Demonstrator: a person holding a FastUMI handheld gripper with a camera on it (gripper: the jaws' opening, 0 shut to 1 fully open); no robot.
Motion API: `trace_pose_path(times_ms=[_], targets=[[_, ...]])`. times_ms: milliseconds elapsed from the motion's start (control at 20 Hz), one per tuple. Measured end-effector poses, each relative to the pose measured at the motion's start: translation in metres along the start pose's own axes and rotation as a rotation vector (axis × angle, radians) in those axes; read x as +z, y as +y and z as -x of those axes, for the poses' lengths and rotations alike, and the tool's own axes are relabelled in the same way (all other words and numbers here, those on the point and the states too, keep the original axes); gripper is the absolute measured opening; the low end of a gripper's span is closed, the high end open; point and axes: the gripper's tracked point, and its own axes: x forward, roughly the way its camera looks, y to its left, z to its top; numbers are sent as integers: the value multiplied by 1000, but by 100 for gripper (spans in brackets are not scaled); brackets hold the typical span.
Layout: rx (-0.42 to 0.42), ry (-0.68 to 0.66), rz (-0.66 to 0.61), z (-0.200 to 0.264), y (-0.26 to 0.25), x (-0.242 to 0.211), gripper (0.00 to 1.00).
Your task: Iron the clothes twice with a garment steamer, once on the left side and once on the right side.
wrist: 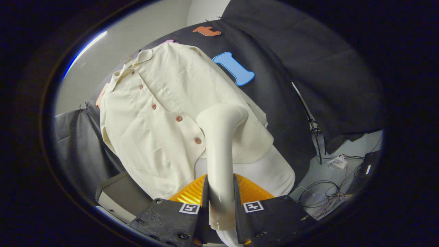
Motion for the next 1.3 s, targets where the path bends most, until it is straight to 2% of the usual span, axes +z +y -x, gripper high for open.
trace_pose_path(times_ms=[400,600,750,900,1100,1300], targets=[[-50,25,-62,19,-20,-31,32],[-29,17,-56,45,1,-31,32],[14,-20,-37,75,40,-19,32],[98,-50,25,113,110,-10,31],[186,-80,120,164,205,-14,31],[241,-120,161,213,283,-28,31]])
